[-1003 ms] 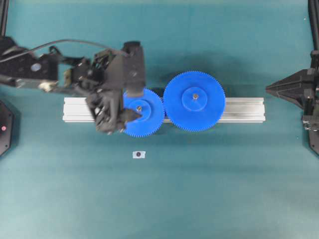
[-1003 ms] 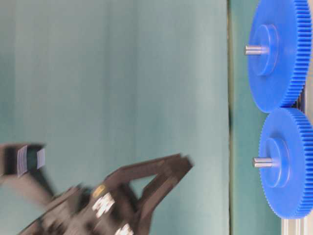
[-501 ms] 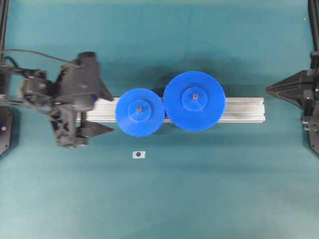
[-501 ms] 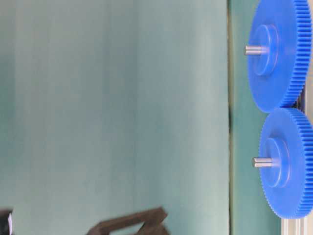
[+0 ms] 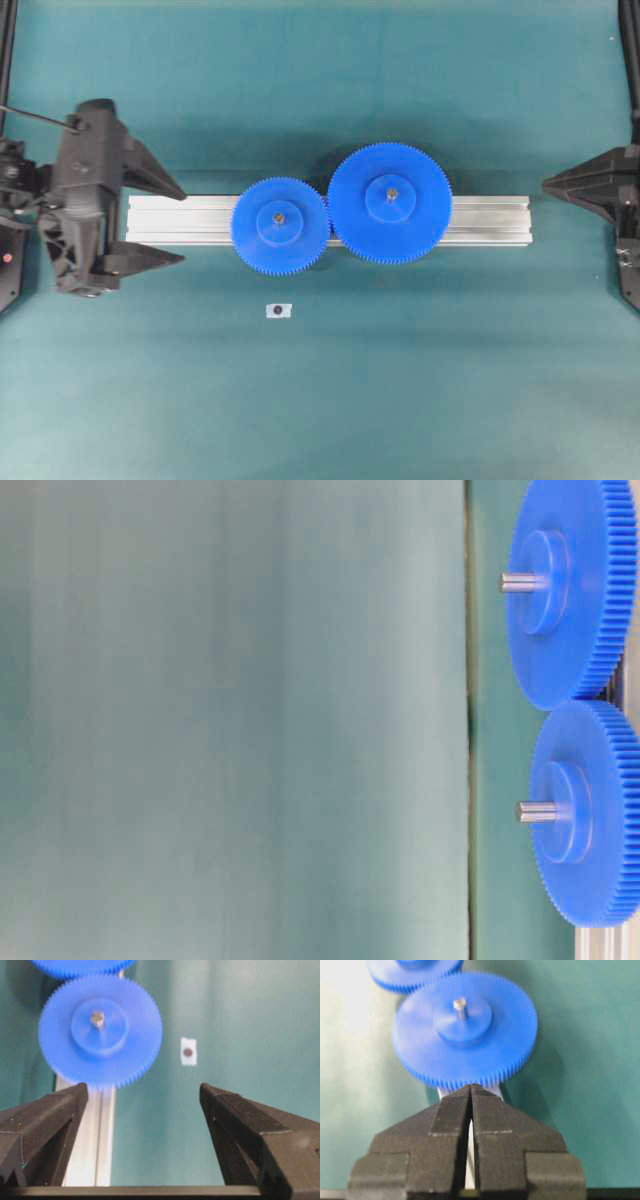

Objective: Insert the small gear onto the shaft.

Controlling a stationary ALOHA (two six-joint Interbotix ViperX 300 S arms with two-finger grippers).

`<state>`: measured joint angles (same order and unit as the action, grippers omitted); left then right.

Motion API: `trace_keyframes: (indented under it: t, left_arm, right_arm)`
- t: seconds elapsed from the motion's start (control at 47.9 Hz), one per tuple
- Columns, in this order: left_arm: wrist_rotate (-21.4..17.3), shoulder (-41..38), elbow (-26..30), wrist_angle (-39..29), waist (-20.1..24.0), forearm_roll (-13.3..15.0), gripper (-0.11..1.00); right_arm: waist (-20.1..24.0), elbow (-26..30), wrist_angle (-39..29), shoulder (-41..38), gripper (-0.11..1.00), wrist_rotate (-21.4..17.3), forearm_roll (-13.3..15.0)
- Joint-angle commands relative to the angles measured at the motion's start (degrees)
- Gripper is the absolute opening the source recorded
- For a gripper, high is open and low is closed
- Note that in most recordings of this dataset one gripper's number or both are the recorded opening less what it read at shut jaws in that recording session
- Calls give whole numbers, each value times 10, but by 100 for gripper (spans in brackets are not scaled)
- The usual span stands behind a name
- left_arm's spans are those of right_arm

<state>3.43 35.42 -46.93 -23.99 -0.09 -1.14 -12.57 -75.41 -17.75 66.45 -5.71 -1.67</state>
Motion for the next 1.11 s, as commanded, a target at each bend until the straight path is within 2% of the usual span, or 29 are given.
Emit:
trace_keyframes:
  t: [0.0, 0.272, 0.46, 0.71, 1.087]
  left_arm:
    - [1, 19, 0, 5, -1, -1, 89]
    - [-11, 59, -20, 5, -1, -1, 87]
    - [-4, 62, -33, 6, -2, -1, 86]
    - [-11, 78, -43, 54, 8, -1, 86]
    - [-11, 169, -76, 62, 10, -1, 86]
  right_arm:
    - [-3, 4, 5, 1, 5, -5, 1]
    - [-3, -5, 16, 14, 5, -5, 1]
    - [-3, -11, 23, 33, 5, -5, 1]
    - [-3, -15, 23, 55, 5, -5, 1]
    - [1, -20, 20, 82, 5, -5, 1]
